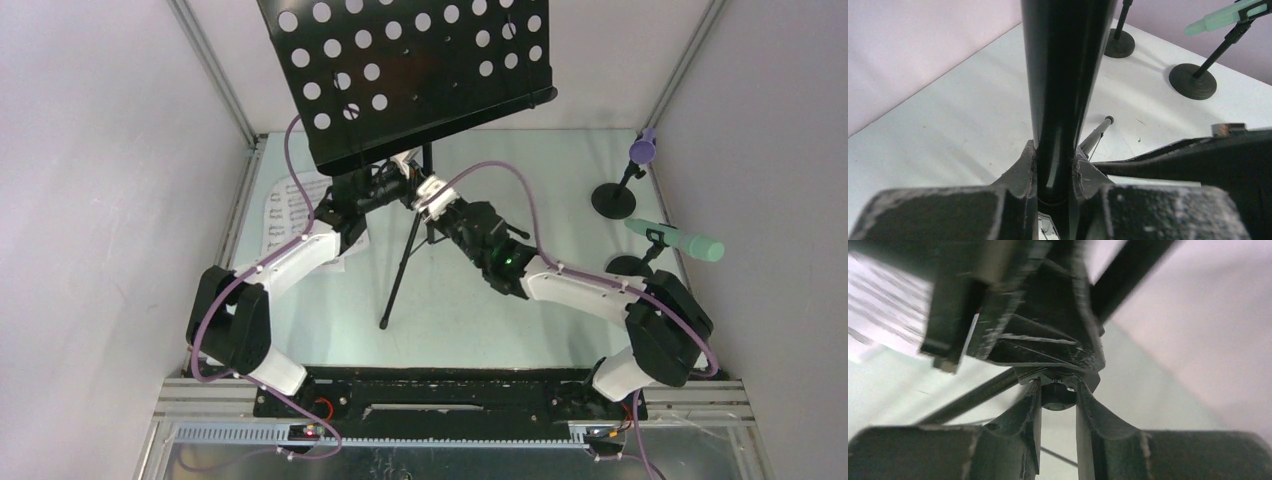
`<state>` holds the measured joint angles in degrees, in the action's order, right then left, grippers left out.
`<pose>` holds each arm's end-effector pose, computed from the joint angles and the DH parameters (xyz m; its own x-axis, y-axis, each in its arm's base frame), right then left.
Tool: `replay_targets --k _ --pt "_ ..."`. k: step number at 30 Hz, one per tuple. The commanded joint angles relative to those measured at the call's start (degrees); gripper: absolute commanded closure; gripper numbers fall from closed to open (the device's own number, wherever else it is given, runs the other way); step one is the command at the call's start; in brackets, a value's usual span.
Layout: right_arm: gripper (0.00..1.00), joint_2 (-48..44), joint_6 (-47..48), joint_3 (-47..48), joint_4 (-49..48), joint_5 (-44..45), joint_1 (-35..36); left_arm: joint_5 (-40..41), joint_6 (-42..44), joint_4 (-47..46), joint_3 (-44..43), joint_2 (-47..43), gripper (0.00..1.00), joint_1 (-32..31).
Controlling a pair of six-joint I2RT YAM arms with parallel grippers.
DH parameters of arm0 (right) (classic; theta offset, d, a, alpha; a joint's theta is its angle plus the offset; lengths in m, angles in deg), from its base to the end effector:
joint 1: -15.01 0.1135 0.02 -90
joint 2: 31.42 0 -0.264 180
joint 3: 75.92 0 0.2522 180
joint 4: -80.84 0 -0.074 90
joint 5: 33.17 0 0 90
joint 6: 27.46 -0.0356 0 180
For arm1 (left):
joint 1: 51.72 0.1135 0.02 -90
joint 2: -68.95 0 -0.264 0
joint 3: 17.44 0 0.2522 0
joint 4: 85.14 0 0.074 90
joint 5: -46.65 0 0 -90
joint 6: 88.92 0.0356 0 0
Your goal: Pack up the instrument practice props
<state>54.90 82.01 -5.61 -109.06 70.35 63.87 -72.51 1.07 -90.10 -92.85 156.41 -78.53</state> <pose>0.2388 0.2607 0.2958 0.1271 -0.3471 -0.9292 -0.5695 0.7414 -0.3549 0.3128 -0.1775 0.3116 -0.1103 0.0556 -0.9923 0.8254 0.5613 -0.0603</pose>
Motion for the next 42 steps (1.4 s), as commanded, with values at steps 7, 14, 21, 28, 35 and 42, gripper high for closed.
replay_targets --k 7,14,21,28,35,42 --pt "1.00 9.06 47.98 0.99 -7.72 12.65 12.31 -3.01 1.39 10.03 0.32 3.00 1.00 -2.11" --pt "0.69 5.56 42.88 0.93 -12.28 14.46 13.69 -3.15 0.89 9.95 0.37 3.15 1.00 -2.11" --pt "0.35 -8.18 17.30 -3.47 -14.39 11.54 12.79 -3.10 0.37 9.40 0.42 3.14 1.00 -1.93" --pt "0.19 -18.57 -20.82 -10.01 -6.98 2.07 4.77 -3.23 0.41 9.02 0.52 3.38 1.00 -1.93" --pt "0.31 -14.96 -65.08 -10.02 -0.20 -6.28 -5.61 -3.00 -1.00 8.78 0.25 3.54 1.00 -1.93" --pt "0.24 -9.90 -88.38 -11.45 -7.86 -10.25 -7.28 -2.36 -0.28 9.71 0.37 3.47 1.00 -2.02"
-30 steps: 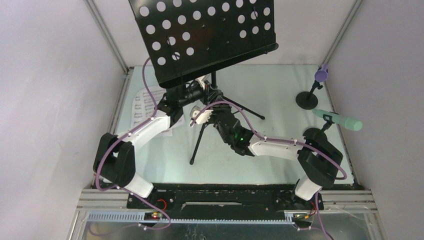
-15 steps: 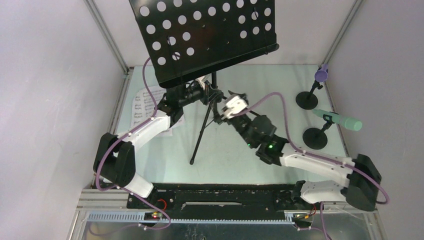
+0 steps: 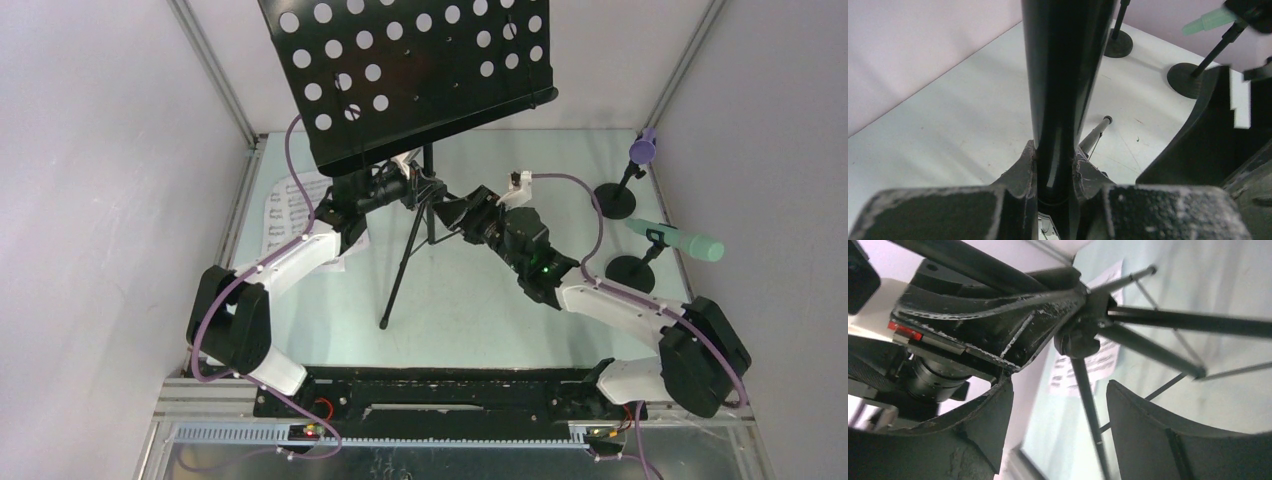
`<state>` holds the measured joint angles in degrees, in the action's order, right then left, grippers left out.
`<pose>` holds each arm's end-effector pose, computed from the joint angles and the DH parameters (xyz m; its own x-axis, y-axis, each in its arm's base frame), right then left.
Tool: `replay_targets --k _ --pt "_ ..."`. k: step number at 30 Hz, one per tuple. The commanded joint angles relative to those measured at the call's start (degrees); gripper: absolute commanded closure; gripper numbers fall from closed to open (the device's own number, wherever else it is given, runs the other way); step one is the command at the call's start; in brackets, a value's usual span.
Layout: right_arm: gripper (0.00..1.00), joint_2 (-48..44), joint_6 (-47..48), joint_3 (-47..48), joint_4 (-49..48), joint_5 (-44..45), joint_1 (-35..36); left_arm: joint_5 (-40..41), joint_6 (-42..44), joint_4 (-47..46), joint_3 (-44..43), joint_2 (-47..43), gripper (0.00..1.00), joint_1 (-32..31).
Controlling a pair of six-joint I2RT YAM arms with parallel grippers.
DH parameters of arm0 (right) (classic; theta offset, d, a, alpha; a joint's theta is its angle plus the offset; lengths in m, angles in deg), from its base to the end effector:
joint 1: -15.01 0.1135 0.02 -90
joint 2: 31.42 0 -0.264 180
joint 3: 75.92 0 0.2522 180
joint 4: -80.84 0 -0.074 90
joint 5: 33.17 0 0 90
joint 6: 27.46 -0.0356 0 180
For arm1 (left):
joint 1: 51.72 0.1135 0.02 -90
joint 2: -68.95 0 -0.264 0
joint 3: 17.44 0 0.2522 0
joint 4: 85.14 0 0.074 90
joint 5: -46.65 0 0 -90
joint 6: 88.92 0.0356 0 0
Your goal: Pack up the instrument practice props
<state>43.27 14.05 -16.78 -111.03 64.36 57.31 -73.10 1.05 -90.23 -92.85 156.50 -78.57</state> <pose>0.2268 0.2000 0.2935 -0.4587 0.5864 -0.6677 -0.3425 0.5766 0.7417 0.3127 -0.1781 0.3113 -0.1099 0.0551 -0.9924 0.8314 0.5522 -0.0614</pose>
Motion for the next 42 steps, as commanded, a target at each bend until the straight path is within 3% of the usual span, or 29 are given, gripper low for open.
replay_targets --k 1,7,19,30,42 --pt "0.22 2.42 -22.47 -0.27 -6.67 -4.74 -0.87 -1.78 -0.23 9.83 0.46 3.36 1.00 -1.98" --pt "0.23 3.65 -27.84 -0.28 -4.12 -2.28 -1.67 -2.23 -0.38 9.93 0.36 3.34 1.00 -2.06" --pt "0.39 8.18 -31.52 -0.23 -7.35 -6.79 -6.88 -2.41 -0.31 9.89 0.25 3.73 1.00 -2.07" --pt "0.38 13.47 -32.51 1.07 -13.81 -12.46 -8.53 -2.56 -0.07 10.48 -0.10 4.29 1.00 -2.09" --pt "0.76 15.65 -31.11 2.16 -15.06 -14.42 -9.03 -2.27 -0.06 10.90 -0.32 4.77 1.00 -2.07"
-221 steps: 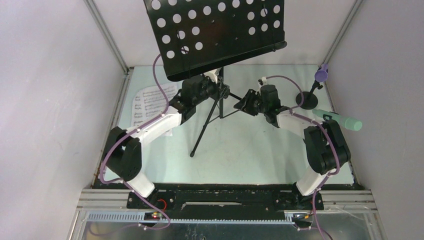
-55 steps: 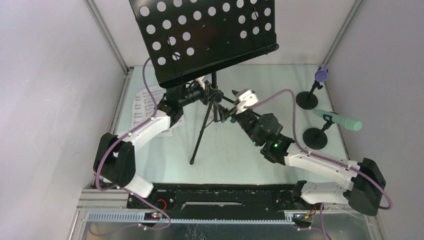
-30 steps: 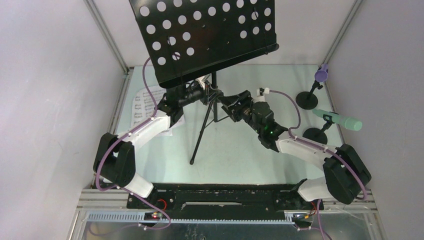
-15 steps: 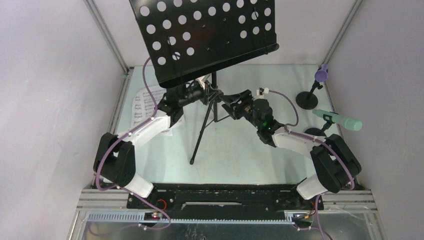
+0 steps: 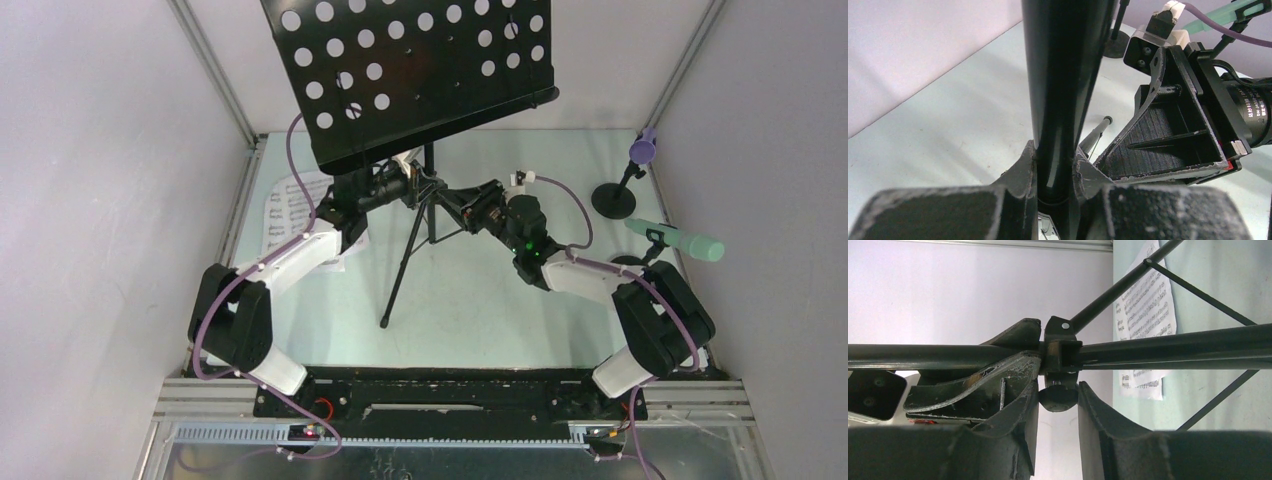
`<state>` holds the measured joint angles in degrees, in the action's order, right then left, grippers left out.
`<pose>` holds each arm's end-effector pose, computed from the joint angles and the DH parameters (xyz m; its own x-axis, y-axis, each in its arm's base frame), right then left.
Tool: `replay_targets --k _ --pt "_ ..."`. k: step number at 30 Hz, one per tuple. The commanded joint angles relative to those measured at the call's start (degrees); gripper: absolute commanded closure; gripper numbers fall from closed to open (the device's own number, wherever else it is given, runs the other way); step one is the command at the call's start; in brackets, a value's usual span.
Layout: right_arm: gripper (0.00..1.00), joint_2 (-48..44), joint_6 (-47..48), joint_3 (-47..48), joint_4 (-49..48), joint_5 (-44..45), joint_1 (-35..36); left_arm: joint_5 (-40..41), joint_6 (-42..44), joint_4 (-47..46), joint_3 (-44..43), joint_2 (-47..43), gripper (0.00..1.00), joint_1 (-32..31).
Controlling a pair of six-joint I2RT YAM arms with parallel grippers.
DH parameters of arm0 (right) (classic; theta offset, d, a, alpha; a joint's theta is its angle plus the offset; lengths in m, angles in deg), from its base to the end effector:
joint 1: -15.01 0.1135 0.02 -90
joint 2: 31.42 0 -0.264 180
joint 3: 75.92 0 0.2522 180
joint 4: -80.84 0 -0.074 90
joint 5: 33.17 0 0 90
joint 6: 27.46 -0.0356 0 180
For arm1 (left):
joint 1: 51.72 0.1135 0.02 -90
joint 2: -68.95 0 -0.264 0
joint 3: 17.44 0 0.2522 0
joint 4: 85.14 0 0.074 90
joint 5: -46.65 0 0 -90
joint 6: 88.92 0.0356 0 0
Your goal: Pack up the instrument practice props
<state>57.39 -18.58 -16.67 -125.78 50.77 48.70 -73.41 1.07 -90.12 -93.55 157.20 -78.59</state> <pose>0.2834 0.1935 0.2474 -0.6382 0.7553 -0.1488 -0.0565 0.1468 0.9875 0.3153 -0.1797 0.3113 -0.1113 0.0562 -0.9922 0.8345 0.5474 -0.0626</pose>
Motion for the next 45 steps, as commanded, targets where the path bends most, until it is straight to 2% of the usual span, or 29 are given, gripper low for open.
replay_targets --k 1,12,19,26,28,33,37,40,45 --pt "0.78 1.66 2.06 2.30 -0.25 -1.23 -0.51 -2.01 -0.08 10.83 0.22 4.16 1.00 -2.04" --pt "1.00 -1.88 21.15 6.14 6.85 2.05 1.47 -2.40 1.75 11.19 -0.05 4.74 1.00 -2.39" --pt "1.00 -5.94 41.42 7.94 9.43 10.05 7.15 -2.48 1.89 11.53 -0.07 4.39 1.00 -2.58" --pt "1.00 -9.95 65.11 8.20 9.24 13.86 12.13 -2.49 1.93 11.70 -0.14 4.04 1.00 -2.57" --pt "1.00 -10.71 71.08 8.21 10.03 12.50 12.85 -2.37 1.93 11.79 -0.14 3.98 1.00 -2.55" --pt "1.00 -12.60 85.43 8.18 13.42 2.71 13.27 -1.91 2.28 12.30 -0.07 3.47 1.00 -2.61" --pt "1.00 -13.31 99.84 8.25 16.63 2.10 15.64 -1.58 2.20 12.41 -0.35 3.30 1.00 -2.57" --pt "1.00 -12.68 111.15 9.34 20.76 5.06 18.64 -1.68 2.12 12.41 -0.32 3.49 1.00 -2.58" --pt "1.00 -9.69 130.94 11.11 28.20 17.27 25.48 -1.62 2.12 12.41 -0.38 3.77 1.00 -2.57"
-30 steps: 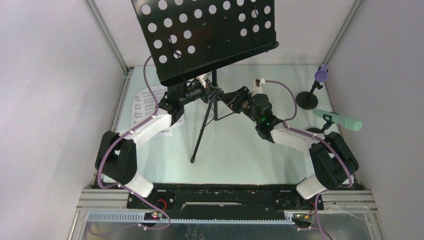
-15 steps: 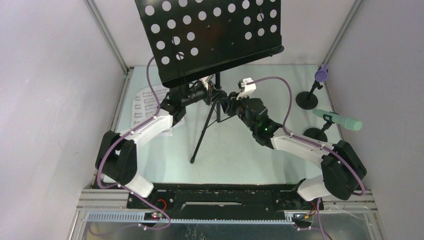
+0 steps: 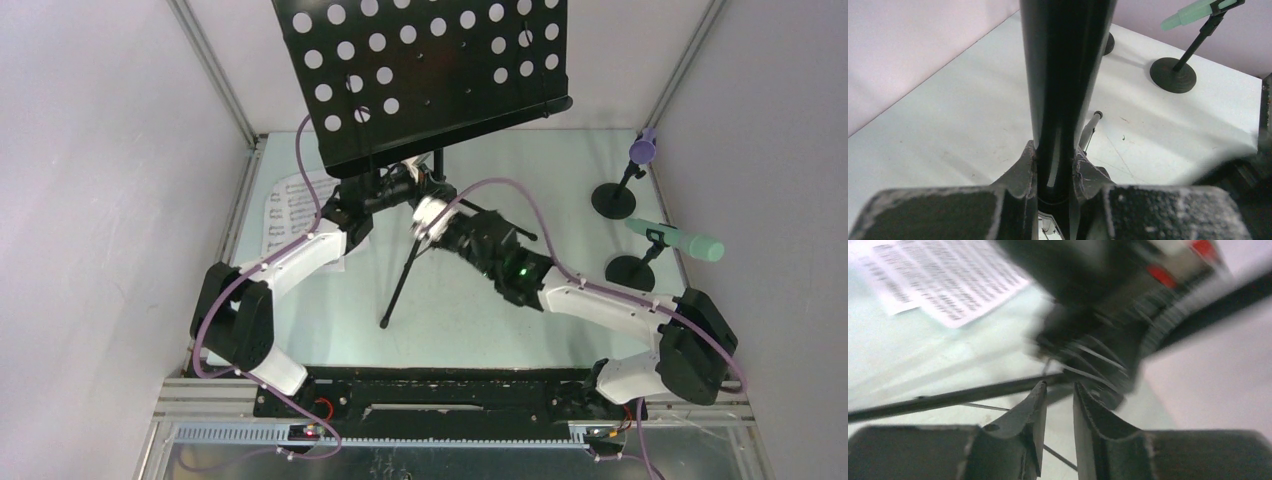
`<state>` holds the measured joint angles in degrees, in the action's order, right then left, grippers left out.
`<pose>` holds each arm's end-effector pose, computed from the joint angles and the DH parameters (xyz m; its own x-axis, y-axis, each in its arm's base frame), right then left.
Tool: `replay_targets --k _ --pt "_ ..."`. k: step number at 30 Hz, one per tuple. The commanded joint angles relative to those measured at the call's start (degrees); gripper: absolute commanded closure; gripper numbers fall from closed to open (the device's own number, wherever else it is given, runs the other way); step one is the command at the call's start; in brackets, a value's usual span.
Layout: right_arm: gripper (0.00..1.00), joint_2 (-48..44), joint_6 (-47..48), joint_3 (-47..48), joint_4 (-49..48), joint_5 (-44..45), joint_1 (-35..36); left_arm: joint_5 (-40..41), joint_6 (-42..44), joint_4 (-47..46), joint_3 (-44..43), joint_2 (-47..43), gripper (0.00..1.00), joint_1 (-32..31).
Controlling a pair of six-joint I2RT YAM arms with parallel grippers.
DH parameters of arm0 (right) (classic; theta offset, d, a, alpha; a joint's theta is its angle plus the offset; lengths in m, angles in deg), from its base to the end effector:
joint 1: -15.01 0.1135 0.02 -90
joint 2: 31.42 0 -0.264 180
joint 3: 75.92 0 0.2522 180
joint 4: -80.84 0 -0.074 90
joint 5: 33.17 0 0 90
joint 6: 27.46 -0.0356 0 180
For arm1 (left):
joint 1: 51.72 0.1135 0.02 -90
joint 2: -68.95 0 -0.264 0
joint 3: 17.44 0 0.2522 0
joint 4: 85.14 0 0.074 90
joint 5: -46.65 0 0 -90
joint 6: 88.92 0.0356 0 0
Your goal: Pack up the instrument practice props
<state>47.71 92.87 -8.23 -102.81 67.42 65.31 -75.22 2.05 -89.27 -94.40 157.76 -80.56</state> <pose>0.2129 0.2462 0.3080 0.2484 -0.4778 -0.8426 -0.5961 0.6102 -0.5218 0.3103 -0.1924 0.3117 -0.1030 0.0731 -0.9920 0.8698 0.4904 -0.0541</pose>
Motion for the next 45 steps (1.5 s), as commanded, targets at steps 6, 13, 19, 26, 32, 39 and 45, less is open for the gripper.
replay_targets --k 6,13,19,26,32,39,45 --pt "1.00 4.95 36.92 2.58 1.13 13.85 13.82 0.42 1.22 11.64 0.36 3.30 1.00 -0.61" --pt "0.91 3.02 36.12 2.29 -8.46 15.36 14.96 0.48 1.29 11.74 0.62 2.91 1.00 -0.60" --pt "0.65 -5.04 14.36 -0.89 -13.57 16.09 13.46 0.24 0.75 11.74 0.20 3.29 1.00 -0.60" --pt "0.48 -14.74 -36.75 -7.41 -5.84 4.10 -1.51 0.51 0.71 11.74 0.23 3.29 1.00 -0.63" --pt "0.37 -14.73 -65.76 -7.52 0.72 -6.86 -11.89 0.21 0.59 11.78 0.17 3.29 1.00 -0.60" --pt "0.37 -10.96 -84.93 -7.52 0.73 -18.83 -18.40 0.16 0.55 11.78 0.29 3.31 1.00 -0.60" --pt "0.38 -6.21 -95.36 -7.53 -2.37 -23.04 -20.13 0.08 0.32 11.76 0.01 3.38 1.00 -0.60"
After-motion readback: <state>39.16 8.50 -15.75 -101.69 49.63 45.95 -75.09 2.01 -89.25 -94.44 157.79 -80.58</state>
